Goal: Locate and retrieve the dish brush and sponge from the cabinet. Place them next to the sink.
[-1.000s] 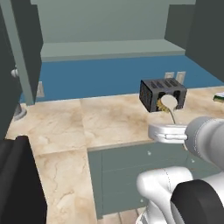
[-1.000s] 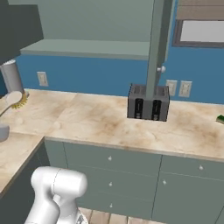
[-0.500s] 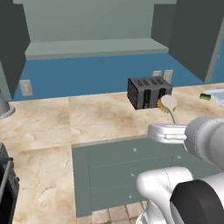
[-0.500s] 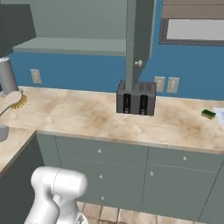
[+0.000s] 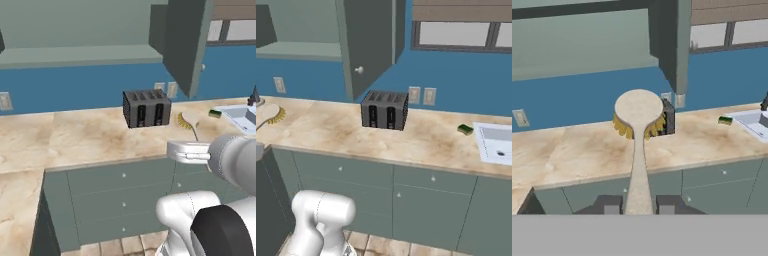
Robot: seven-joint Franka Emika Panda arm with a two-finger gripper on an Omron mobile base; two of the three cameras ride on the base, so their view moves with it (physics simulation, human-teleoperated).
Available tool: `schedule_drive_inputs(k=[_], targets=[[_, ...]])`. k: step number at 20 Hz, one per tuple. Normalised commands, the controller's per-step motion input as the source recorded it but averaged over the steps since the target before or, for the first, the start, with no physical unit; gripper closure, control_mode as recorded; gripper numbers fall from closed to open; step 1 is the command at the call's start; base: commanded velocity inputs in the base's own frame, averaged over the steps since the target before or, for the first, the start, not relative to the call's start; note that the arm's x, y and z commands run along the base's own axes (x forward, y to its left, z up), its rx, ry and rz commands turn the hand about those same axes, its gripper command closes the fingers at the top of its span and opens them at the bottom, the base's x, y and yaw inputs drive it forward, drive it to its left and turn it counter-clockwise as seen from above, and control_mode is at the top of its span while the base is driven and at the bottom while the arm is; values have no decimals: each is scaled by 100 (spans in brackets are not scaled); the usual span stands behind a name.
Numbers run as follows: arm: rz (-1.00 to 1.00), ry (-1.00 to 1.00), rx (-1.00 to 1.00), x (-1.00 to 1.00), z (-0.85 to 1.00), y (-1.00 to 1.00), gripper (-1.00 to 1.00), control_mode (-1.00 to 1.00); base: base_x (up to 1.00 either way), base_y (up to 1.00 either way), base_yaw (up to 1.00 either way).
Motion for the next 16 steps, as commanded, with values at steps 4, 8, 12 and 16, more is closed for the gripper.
schedule_drive_inputs(k=[4,8,12,16], targets=[[0,0,0,0,0,0,100,100,2,-88,1],[0,0,0,0,0,0,100,100,1,-90,0],[0,0,0,0,0,0,100,100,0,-77,0],[0,0,0,0,0,0,100,100,22,-59,0]])
